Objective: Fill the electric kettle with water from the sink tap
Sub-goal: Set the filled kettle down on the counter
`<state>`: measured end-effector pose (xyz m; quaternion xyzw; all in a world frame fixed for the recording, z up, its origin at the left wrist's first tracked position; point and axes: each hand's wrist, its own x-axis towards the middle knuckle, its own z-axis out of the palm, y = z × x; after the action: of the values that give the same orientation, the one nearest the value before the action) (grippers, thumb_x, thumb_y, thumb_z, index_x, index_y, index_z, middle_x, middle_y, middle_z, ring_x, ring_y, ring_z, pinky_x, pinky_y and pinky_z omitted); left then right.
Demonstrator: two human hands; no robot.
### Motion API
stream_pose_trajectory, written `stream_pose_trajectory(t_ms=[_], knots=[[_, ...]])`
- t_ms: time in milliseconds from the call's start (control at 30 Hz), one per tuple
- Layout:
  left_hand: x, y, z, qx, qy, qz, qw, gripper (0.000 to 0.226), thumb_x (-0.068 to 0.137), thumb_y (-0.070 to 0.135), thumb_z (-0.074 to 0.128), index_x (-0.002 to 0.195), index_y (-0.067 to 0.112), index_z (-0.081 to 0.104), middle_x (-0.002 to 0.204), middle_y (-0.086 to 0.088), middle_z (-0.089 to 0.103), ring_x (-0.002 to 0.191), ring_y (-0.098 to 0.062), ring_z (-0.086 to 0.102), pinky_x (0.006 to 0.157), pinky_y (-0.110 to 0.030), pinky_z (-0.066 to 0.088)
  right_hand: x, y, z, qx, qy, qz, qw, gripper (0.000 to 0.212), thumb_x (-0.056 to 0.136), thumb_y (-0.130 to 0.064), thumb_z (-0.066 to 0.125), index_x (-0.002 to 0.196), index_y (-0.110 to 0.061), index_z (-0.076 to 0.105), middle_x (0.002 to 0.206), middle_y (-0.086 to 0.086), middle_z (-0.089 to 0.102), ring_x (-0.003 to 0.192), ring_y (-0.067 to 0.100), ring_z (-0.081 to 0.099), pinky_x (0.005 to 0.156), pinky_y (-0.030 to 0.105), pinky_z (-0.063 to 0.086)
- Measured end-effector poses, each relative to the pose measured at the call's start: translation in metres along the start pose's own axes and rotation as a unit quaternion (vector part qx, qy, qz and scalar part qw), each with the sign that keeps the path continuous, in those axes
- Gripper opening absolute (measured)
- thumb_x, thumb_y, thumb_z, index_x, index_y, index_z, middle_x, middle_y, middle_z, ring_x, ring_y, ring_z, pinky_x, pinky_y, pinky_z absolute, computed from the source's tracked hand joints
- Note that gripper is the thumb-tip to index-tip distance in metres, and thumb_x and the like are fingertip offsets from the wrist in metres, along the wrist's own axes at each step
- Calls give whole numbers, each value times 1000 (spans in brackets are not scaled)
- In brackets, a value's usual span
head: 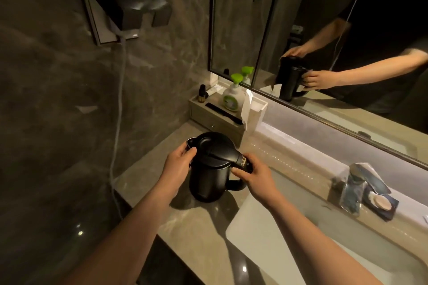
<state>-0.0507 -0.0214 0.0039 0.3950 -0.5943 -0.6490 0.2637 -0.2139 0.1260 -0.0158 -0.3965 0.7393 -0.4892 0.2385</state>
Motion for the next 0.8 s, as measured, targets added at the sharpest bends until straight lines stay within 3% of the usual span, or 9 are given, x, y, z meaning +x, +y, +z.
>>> stream_pose_trajectory(t_ms=[133, 267, 367, 533, 667, 733, 800], knots=[[7, 0, 3, 6, -7, 3, 1000, 29, 92, 27, 53, 93, 54, 67, 96, 25, 70, 89, 9, 62, 74, -21, 45, 5, 1, -2, 6, -1, 4, 1000, 31, 83, -11, 75, 97, -34, 59, 86, -15, 62, 75, -15, 57, 66, 3, 41], [7, -3, 2, 10, -3, 2, 1000, 26, 92, 26, 53, 98, 48, 67, 97, 25, 69, 90, 9, 61, 70, -16, 45, 5, 6, 0, 0, -8, -1, 1000, 30, 84, -13, 74, 95, -36, 59, 83, -14, 61, 73, -14, 57, 66, 3, 41], [5, -9, -1, 5, 9, -2, 1000, 26, 93, 25, 53, 99, 47, 67, 96, 25, 70, 88, 11, 61, 67, -12, 45, 5, 11, 5, -2, -24, 9, 1000, 23, 83, -18, 75, 98, -29, 60, 82, -11, 61, 70, -12, 56, 63, 7, 43], [0, -15, -5, 8, 16, -11, 1000, 25, 94, 22, 52, 106, 42, 62, 98, 25, 65, 82, 19, 57, 65, -10, 42, 3, 13, 11, -5, -29, 16, 999, 28, 81, -26, 74, 93, -44, 58, 84, -15, 62, 74, -9, 57, 66, 16, 41], [-4, -15, -5, 18, -6, 9, 1000, 24, 96, 24, 49, 107, 44, 57, 101, 26, 61, 81, 23, 55, 59, -3, 42, 2, 12, 11, -3, -31, 15, 999, 27, 80, -30, 73, 96, -45, 58, 87, -15, 62, 76, -8, 58, 69, 20, 42], [-5, -12, -3, 26, -18, 1, 999, 23, 98, 28, 45, 110, 46, 54, 104, 27, 59, 86, 21, 54, 66, -6, 41, 1, 10, 12, -9, -38, 22, 999, 28, 82, -30, 73, 103, -40, 58, 91, -15, 63, 81, -4, 59, 70, 20, 43], [-8, -16, -4, 30, -18, 10, 999, 25, 99, 31, 43, 119, 40, 53, 112, 20, 60, 101, 8, 54, 80, -18, 43, -2, 4, 7, -30, -55, 32, 998, 33, 85, -31, 71, 115, -35, 58, 99, -11, 64, 91, 8, 61, 77, 23, 45]])
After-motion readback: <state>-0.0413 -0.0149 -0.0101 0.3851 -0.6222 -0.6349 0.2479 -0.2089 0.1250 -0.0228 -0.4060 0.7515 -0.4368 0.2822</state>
